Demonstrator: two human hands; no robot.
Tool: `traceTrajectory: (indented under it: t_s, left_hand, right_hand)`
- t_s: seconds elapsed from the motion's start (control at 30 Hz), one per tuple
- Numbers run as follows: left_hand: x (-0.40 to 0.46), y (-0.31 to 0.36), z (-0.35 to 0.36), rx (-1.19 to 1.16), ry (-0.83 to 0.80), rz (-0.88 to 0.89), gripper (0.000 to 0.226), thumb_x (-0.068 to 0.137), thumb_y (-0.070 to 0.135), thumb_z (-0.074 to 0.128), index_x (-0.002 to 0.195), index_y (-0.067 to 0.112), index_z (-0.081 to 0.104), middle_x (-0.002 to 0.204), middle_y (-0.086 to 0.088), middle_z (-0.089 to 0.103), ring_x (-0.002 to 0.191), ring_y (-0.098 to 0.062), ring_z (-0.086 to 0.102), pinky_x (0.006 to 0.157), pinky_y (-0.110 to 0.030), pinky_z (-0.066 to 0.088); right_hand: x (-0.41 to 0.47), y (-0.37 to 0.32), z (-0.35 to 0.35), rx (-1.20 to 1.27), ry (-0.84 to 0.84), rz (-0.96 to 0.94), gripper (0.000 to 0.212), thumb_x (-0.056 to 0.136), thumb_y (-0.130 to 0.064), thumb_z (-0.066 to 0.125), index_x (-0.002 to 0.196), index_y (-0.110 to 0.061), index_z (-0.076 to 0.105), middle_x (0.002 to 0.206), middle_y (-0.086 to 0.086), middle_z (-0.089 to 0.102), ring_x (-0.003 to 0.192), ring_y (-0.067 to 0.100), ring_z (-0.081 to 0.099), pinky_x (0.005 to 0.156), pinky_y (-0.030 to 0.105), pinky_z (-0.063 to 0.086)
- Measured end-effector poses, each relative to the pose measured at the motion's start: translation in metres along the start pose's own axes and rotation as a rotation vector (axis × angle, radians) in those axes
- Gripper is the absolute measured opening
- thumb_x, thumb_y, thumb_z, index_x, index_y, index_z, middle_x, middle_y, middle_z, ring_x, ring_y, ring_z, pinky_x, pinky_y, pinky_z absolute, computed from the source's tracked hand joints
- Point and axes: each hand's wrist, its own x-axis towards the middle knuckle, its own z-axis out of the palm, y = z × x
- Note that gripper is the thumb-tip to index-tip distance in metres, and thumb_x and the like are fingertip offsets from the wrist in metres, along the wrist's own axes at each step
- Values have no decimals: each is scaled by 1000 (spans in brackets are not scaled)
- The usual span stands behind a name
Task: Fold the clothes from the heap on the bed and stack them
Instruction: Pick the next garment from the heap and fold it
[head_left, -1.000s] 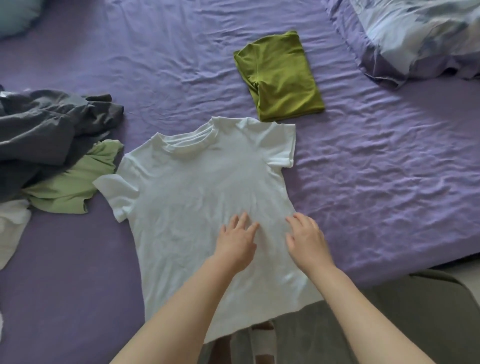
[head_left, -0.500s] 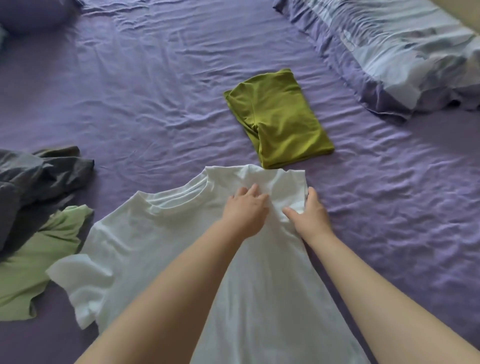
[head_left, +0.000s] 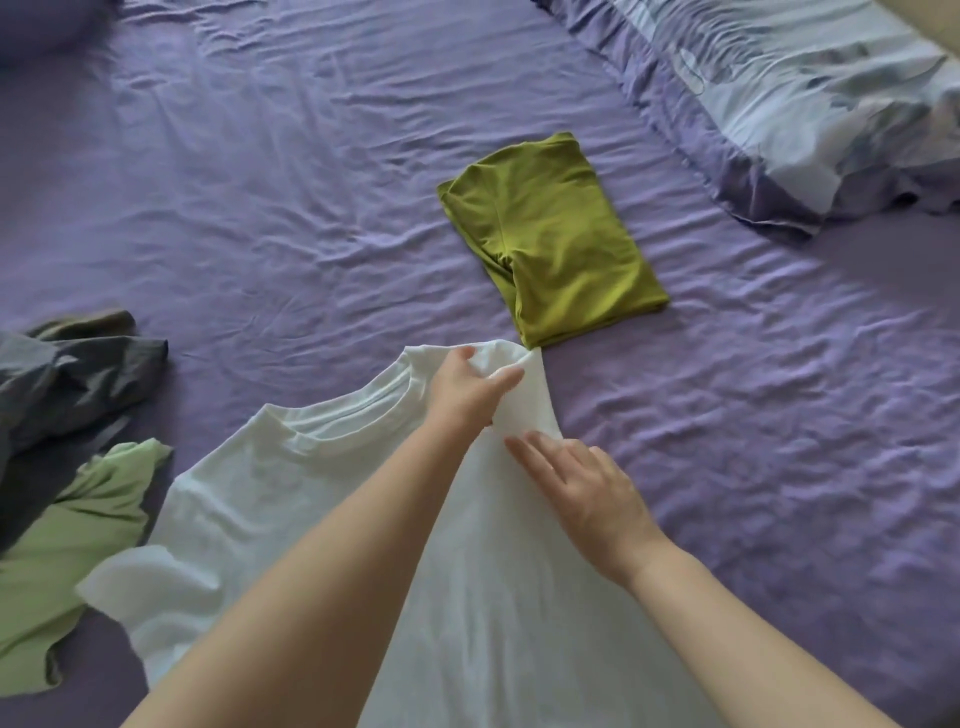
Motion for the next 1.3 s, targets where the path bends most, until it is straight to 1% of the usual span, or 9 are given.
traceTrajectory:
  t_s: [0.1,0.23,0.43,0.53,0.67,0.8,0.9,1.07,1.3]
  left_hand:
    - [4,-7,-2,144,69,109,51,89,13,58,138,16,45,92,-3,58,83,-25,64,81,-44,56]
    - [3,-15,-4,442,188,217,42,93,16,49,135,23,47,114,-6,63,103,-27,60,84,-36,50]
    - [-11,-45,-23,1017,234,372,44,92,16,48,134,23,43,131,-1,44,122,-24,38,92,-32,35]
    - [-35,-74,-46,1140,170,454,37,91,19,45,128,23,49,133,0,44,121,-25,39,90,-33,34]
    - [-73,-108,-98,1121,160,432,28,83,15,59,111,19,63,123,-3,57,112,-26,53,84,-34,42]
    - [-105,-122,-164,1129,379,395,48,47,8,85,93,14,74,84,-3,69,73,-25,67,60,-30,53]
    - [-117,-134,-212,1145,533,254,41,54,7,82,93,11,71,84,-5,66,75,-26,65,65,-34,53]
    - [-116,-151,-260,997,498,-155,48,94,39,50,137,20,40,131,-2,49,120,-23,45,96,-37,37]
    - [-114,-150,-286,585,325,-282,17,78,38,64,89,26,59,96,4,63,91,-18,58,70,-29,44]
  right_hand:
    - [-3,3,4,-69,18,52,47,76,-4,41,113,-11,69,100,4,70,75,23,65,60,28,48]
    - [-1,0,6,-69,-64,33,23,71,-10,69,94,-13,72,81,0,66,67,24,60,58,30,45]
    - [10,-23,0,4,-219,137,28,78,-28,60,99,-12,70,102,6,67,87,27,64,70,34,52]
    - [15,-41,0,21,-317,129,30,62,-17,80,89,-11,70,99,10,67,83,31,65,70,38,56]
    - [31,-80,0,92,-349,84,41,48,-11,85,86,-12,71,97,11,69,83,30,67,67,35,55]
    - [50,-131,3,169,-355,-51,42,44,-13,89,83,-14,72,95,10,70,81,29,69,65,35,56]
    - [65,-171,8,194,-385,-150,45,38,-18,91,79,-17,73,93,7,72,78,25,70,61,30,55]
    - [87,-228,22,164,-430,-220,50,39,-27,92,85,-18,75,98,5,73,85,23,71,61,29,56]
    - [100,-261,36,131,-494,-211,61,57,-36,87,111,-15,70,118,7,67,109,28,64,79,35,55]
